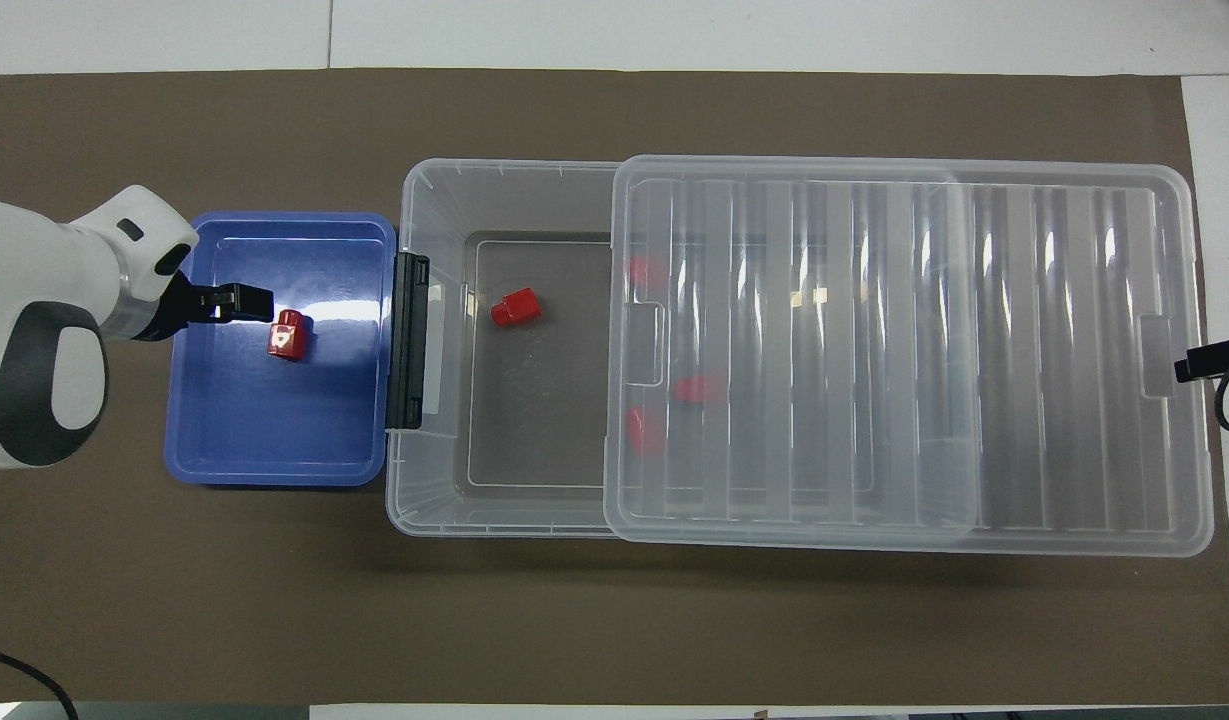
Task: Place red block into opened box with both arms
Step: 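Reach the left gripper down and grasp the red block in the blue tray, then carry the red block with the left gripper over the open box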
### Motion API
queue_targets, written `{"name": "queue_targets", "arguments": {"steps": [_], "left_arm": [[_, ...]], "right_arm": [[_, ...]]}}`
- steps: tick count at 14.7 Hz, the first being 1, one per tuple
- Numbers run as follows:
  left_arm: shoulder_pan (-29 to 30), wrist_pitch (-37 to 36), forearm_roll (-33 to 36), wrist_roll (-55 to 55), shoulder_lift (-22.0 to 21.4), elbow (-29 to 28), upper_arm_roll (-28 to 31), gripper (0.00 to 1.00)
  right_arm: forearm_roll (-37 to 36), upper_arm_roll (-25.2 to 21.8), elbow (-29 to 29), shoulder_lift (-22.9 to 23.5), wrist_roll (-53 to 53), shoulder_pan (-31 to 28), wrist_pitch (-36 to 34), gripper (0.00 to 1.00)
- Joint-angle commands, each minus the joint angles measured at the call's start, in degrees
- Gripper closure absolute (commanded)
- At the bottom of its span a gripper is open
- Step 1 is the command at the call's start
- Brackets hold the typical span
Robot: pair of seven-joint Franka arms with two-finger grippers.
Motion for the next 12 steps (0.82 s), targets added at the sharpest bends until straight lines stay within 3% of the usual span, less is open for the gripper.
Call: {"name": "queue_targets", "arguments": {"steps": [1, 4, 8, 10, 12], "left_arm": [[-0.39, 7.04, 0.27, 0.39, 2.40, -2.96, 0.39, 0.00], [-0.92, 11.71, 0.27, 0.39, 6.00, -4.19, 0.39, 0.00], [-1.10, 11.63, 0.27, 0.48, 5.49, -7.53, 0.39, 0.02], [-1.27, 11.63, 0.27, 0.47, 5.13, -8.50, 0.39, 0.21], [-1.62, 11.72, 0.27, 0.21, 5.13, -8.42, 0.39, 0.45]], "right_arm": [[-0.09, 0.66, 2.71, 0.81, -0.17, -0.39, -2.56, 0.00], [0.18, 2.24, 10.27, 2.84, 4.65, 0.41, -10.21, 0.00], [0.44, 5.66, 19.22, 2.40, 6.24, 0.49, -20.04, 0.00], [0.44, 7.42, 22.76, 2.05, 9.92, 0.49, -24.80, 0.00], [0.44, 8.84, 22.77, 1.09, 10.82, 0.58, -25.08, 0.00]]}}
